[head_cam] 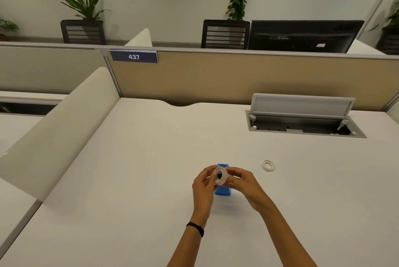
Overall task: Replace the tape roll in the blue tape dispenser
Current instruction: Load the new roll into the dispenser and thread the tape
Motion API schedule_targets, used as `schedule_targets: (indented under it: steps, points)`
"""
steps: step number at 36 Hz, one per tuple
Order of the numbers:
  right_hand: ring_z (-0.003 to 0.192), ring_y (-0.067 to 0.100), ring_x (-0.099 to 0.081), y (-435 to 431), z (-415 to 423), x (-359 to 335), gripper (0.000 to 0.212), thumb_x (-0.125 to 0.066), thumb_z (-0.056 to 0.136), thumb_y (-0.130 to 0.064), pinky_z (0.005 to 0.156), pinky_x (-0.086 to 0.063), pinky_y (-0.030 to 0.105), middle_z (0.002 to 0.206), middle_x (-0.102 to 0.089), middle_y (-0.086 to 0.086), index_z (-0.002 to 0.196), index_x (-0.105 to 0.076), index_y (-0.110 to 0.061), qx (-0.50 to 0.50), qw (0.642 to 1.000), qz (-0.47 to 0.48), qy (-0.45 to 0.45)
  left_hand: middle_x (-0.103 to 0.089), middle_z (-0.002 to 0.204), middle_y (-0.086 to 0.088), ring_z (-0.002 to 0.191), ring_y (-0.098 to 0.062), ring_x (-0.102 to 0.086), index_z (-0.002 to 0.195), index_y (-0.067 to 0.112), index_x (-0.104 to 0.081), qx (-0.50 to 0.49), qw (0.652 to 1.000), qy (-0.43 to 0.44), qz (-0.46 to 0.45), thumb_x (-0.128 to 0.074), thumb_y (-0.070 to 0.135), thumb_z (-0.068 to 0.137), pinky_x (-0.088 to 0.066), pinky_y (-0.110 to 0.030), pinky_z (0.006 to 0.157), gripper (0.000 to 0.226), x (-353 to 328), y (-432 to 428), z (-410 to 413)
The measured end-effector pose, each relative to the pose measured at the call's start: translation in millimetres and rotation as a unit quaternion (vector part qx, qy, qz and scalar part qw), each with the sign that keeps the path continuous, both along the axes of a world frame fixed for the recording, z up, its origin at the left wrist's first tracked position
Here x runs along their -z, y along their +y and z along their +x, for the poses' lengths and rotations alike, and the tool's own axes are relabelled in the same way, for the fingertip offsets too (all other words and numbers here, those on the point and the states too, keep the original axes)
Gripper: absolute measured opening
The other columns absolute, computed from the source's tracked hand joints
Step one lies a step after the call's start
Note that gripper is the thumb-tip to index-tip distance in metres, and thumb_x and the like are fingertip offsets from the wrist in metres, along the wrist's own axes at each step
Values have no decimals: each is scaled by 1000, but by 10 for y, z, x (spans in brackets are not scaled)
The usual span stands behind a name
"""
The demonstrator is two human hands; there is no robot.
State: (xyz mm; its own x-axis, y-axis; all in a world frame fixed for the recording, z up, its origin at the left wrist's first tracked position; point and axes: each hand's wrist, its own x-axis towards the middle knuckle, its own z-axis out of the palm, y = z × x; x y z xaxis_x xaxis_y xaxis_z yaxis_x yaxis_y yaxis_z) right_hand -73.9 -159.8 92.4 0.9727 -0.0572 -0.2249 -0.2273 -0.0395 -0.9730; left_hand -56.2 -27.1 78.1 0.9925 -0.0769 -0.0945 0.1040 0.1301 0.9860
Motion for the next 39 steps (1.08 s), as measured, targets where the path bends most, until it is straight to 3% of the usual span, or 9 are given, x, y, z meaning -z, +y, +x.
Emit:
schedule_targets:
  steps: [4,6,9,15,19,24,30,39]
  points:
    - [92,24,-69,19,-11,-36,24,-58,86,-24,88,-55,37,107,-69,13,108,-65,-16,12,1000,22,-2,-67,109,10,103,-12,-64,107,40,-61,48,999,-7,14,-55,32,88,-55,-22,83,21,-24,17,-2]
    - [91,24,-69,21,-10,-39,25,-60,85,-25,85,-56,35,106,-70,13,108,-65,-16,24,999,29,-4,-65,118,9,109,-11,-60,116,38,-59,71,997,-12,27,-56,41,83,-52,-21,89,33,-36,35,-7]
    - [89,25,-70,34,-10,-47,26,-61,84,-26,84,-57,34,104,-70,13,107,-65,-14,28,999,33,-3,-62,119,14,109,-5,-59,119,38,-56,87,995,-18,42,-59,45,78,-50,-8,80,42,-65,64,-25]
    - [88,23,-70,57,-30,-41,28,-64,80,-26,79,-57,30,104,-71,13,106,-67,-15,52,998,43,-5,-65,112,11,100,-4,-63,116,31,-59,84,995,-21,53,-64,28,83,-50,-8,75,33,-66,80,-4]
    - [90,24,-70,109,-33,-67,35,-67,73,-31,84,-56,36,104,-71,12,104,-67,-16,78,994,70,-9,-68,98,27,99,6,-62,106,38,-59,90,993,-37,59,-64,26,82,-49,-7,77,28,-96,72,18]
    - [88,23,-70,141,-40,-94,21,-63,82,-19,83,-57,32,102,-71,11,103,-67,-17,103,991,81,-19,-63,114,11,99,8,-61,116,26,-56,106,992,-37,62,-62,19,85,-48,-9,84,32,-89,62,52]
    - [88,20,-70,165,-65,-118,19,-63,83,-20,72,-57,20,96,-73,4,100,-68,-20,109,990,82,-18,-63,122,4,114,-7,-58,124,19,-56,128,987,-43,88,-61,27,85,-46,-22,99,40,-84,57,55]
    - [85,17,-71,80,-81,-123,19,-68,79,-18,71,-56,19,96,-73,8,98,-70,-16,86,996,12,8,-65,116,5,106,-9,-63,110,33,-56,107,992,-18,63,-64,21,84,-51,-12,81,30,9,27,-24]
